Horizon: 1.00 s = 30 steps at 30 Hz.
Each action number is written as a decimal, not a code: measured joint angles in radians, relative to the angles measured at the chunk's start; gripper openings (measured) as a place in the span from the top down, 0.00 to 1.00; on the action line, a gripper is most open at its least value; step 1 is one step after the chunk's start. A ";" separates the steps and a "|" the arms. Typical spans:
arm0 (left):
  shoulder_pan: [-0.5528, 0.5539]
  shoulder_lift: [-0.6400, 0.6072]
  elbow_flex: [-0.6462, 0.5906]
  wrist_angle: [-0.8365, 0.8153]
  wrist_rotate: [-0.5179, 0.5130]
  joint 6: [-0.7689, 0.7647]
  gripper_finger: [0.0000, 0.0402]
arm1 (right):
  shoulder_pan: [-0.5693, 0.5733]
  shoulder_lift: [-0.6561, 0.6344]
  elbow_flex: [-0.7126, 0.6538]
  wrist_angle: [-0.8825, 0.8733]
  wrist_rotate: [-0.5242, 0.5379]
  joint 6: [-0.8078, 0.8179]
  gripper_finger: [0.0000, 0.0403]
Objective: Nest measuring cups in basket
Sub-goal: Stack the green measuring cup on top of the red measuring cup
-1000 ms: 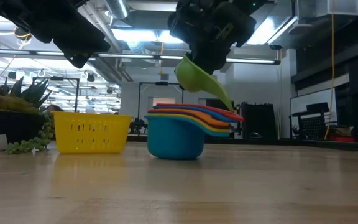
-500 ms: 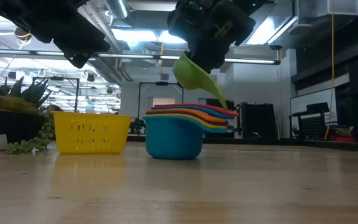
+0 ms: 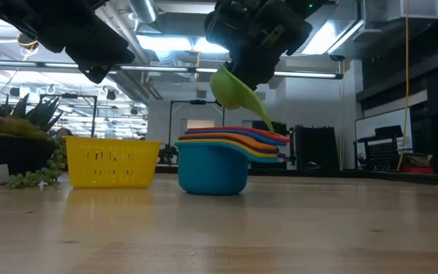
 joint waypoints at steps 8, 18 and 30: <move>0.000 0.000 0.000 0.000 0.000 0.000 0.80 | 0.000 0.000 0.000 0.000 0.000 0.005 0.90; 0.000 0.000 0.000 0.000 0.001 -0.011 0.80 | 0.000 0.000 0.000 0.000 0.000 0.004 0.90; 0.000 0.000 0.000 0.000 0.008 -0.053 0.80 | 0.000 0.000 0.000 0.000 0.001 0.004 0.90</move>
